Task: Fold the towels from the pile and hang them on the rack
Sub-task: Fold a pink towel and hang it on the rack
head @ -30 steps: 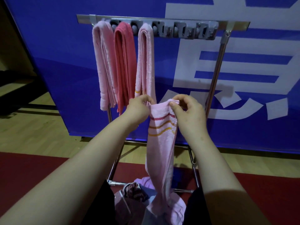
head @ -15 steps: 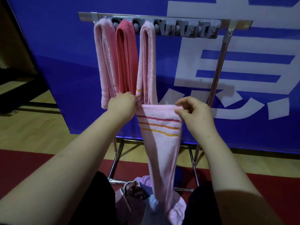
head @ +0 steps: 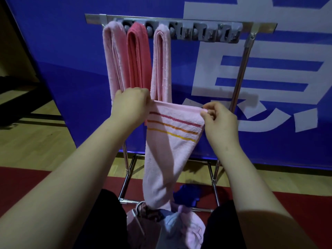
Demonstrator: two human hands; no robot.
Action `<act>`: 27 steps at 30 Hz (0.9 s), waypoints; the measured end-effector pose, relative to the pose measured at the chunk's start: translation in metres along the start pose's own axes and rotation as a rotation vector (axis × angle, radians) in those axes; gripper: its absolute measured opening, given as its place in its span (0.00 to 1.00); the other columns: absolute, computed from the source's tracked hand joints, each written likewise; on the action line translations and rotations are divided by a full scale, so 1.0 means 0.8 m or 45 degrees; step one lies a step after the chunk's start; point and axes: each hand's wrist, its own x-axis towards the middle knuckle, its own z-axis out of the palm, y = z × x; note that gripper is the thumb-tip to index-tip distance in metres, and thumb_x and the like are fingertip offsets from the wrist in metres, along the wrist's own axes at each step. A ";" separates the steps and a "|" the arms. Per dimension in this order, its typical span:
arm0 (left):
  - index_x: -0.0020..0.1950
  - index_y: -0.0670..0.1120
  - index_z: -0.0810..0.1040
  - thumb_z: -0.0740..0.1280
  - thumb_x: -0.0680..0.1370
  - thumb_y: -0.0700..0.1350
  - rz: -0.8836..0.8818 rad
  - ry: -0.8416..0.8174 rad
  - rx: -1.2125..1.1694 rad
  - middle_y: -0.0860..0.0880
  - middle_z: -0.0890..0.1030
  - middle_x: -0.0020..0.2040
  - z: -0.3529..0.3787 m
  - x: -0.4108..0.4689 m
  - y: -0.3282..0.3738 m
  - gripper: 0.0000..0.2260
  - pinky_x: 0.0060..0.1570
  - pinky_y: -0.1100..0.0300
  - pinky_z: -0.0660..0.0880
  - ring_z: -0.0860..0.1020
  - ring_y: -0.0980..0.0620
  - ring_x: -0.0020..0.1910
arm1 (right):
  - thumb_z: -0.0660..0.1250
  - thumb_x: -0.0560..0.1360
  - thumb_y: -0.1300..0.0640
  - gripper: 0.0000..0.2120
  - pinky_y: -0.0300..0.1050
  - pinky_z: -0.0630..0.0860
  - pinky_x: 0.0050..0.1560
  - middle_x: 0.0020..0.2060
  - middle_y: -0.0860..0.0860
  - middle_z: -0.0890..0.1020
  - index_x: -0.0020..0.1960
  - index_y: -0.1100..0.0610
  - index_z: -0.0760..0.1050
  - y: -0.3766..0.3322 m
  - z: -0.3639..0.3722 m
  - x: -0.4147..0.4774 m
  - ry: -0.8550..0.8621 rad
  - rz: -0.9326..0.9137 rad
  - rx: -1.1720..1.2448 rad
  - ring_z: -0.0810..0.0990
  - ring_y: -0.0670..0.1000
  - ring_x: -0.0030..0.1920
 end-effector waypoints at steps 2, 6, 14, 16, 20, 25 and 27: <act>0.43 0.46 0.75 0.65 0.76 0.47 -0.013 0.037 -0.025 0.49 0.78 0.41 -0.003 0.000 0.003 0.05 0.43 0.54 0.63 0.76 0.43 0.43 | 0.65 0.79 0.58 0.10 0.38 0.78 0.50 0.49 0.48 0.82 0.60 0.56 0.77 -0.001 0.000 0.000 0.013 0.004 0.010 0.80 0.45 0.50; 0.40 0.45 0.74 0.70 0.75 0.48 -0.109 -0.157 -0.125 0.47 0.78 0.37 -0.011 0.003 0.012 0.09 0.41 0.52 0.73 0.77 0.42 0.40 | 0.64 0.80 0.59 0.11 0.32 0.74 0.48 0.51 0.49 0.82 0.60 0.57 0.78 -0.002 0.000 -0.001 0.013 0.008 -0.013 0.80 0.46 0.51; 0.41 0.43 0.75 0.72 0.71 0.37 -0.103 -0.347 -0.623 0.49 0.79 0.36 -0.021 -0.011 0.018 0.06 0.34 0.56 0.75 0.75 0.53 0.33 | 0.62 0.79 0.58 0.07 0.48 0.80 0.49 0.45 0.48 0.81 0.54 0.56 0.77 -0.002 -0.014 0.005 0.122 -0.014 0.037 0.80 0.47 0.46; 0.39 0.44 0.73 0.71 0.70 0.36 0.011 -0.433 -0.672 0.51 0.76 0.35 -0.023 -0.017 0.023 0.08 0.35 0.59 0.72 0.72 0.56 0.33 | 0.62 0.79 0.58 0.07 0.49 0.81 0.49 0.45 0.47 0.81 0.54 0.55 0.77 0.001 -0.016 0.007 0.130 0.015 0.038 0.80 0.47 0.46; 0.42 0.46 0.79 0.69 0.70 0.32 0.223 -0.640 -0.700 0.53 0.76 0.43 -0.028 -0.021 0.035 0.09 0.42 0.64 0.74 0.73 0.62 0.39 | 0.63 0.79 0.57 0.06 0.50 0.81 0.49 0.45 0.46 0.81 0.54 0.53 0.77 0.007 -0.017 0.007 0.138 0.058 0.026 0.80 0.46 0.46; 0.60 0.57 0.81 0.68 0.71 0.33 0.241 -0.895 -0.600 0.54 0.75 0.58 -0.030 -0.021 0.053 0.24 0.51 0.62 0.78 0.75 0.55 0.53 | 0.63 0.79 0.58 0.07 0.51 0.81 0.51 0.46 0.48 0.81 0.54 0.54 0.78 0.006 -0.015 0.004 0.125 0.066 0.023 0.80 0.48 0.48; 0.65 0.57 0.78 0.68 0.70 0.34 0.226 -0.912 -0.577 0.54 0.76 0.62 -0.030 -0.021 0.060 0.27 0.54 0.58 0.78 0.76 0.53 0.55 | 0.62 0.79 0.59 0.06 0.49 0.80 0.51 0.47 0.48 0.81 0.54 0.54 0.77 0.005 -0.013 0.002 0.105 0.067 0.033 0.80 0.48 0.48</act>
